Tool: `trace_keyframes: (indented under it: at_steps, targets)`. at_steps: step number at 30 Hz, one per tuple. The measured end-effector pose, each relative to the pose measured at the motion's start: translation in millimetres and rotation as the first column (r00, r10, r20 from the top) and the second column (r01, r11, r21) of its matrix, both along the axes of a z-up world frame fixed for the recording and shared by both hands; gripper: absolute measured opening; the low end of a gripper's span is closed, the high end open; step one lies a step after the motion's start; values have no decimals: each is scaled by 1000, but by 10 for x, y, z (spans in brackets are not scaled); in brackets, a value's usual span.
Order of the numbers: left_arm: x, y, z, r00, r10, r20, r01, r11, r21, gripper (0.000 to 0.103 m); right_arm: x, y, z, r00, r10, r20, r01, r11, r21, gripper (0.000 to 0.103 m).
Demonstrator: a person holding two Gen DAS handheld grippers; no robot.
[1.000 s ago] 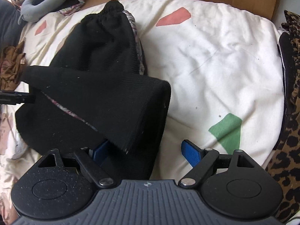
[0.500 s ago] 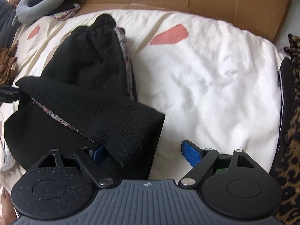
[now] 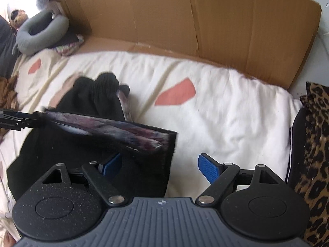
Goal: Fold clothes
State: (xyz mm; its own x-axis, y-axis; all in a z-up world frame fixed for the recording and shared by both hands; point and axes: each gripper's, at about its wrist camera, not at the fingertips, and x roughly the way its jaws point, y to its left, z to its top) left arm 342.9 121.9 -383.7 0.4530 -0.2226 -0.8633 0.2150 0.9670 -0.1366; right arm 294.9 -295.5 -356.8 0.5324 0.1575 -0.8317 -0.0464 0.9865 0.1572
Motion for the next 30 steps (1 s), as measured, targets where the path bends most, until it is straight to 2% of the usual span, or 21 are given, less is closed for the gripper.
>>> trace_keyframes:
  at_steps: [3, 7, 11, 12, 13, 18, 21, 22, 23, 24, 25, 27, 30]
  targets:
    - [7, 13, 26, 1000, 11, 6, -11, 1000, -11, 67, 12, -32, 28, 1000, -2, 9, 2, 1000, 17, 84]
    - [-13, 21, 25, 1000, 8, 6, -8, 1000, -14, 63, 8, -47, -25, 1000, -1, -6, 1, 999, 47, 76]
    - [-60, 35, 11, 1000, 4, 6, -4, 1000, -30, 39, -2, -65, -78, 1000, 4, -16, -3, 997, 80, 67]
    - [-65, 35, 3, 1000, 2, 5, -2, 999, -35, 31, -1, -67, -91, 1000, 6, -17, -4, 996, 89, 61]
    - [-69, 36, -4, 1000, 0, 4, 1, 999, -40, 28, 0, -70, -104, 1000, 7, -19, -5, 995, 97, 57]
    - [-37, 5, -41, 1000, -5, 8, 5, 999, -36, 27, 52, -113, -188, 999, -14, -32, 17, 993, 119, 56]
    - [-3, -5, -53, 1000, -9, 14, 9, 999, -46, 25, 115, -158, -261, 999, -33, -40, 38, 988, 148, 52]
    - [8, -8, -58, 1000, -9, 16, 10, 999, -49, 23, 137, -174, -284, 998, -37, -42, 43, 986, 160, 46]
    - [17, -7, -64, 1000, -8, 18, 9, 999, -51, 15, 156, -184, -303, 998, -40, -45, 47, 984, 171, 43]
    - [24, -6, -69, 1000, -6, 20, 7, 999, -54, 8, 175, -194, -319, 998, -42, -48, 50, 982, 181, 30]
    - [27, -2, -70, 1000, -1, 23, 2, 998, -57, 6, 188, -198, -325, 998, -41, -49, 49, 981, 186, 16]
    - [24, 11, -51, 999, 11, 37, -8, 998, -68, 3, 194, -192, -312, 999, -32, -44, 40, 982, 187, 3]
    - [7, 30, -3, 998, 23, 62, -18, 996, -83, 3, 171, -183, -217, 1000, -21, -9, 23, 983, 184, 1]
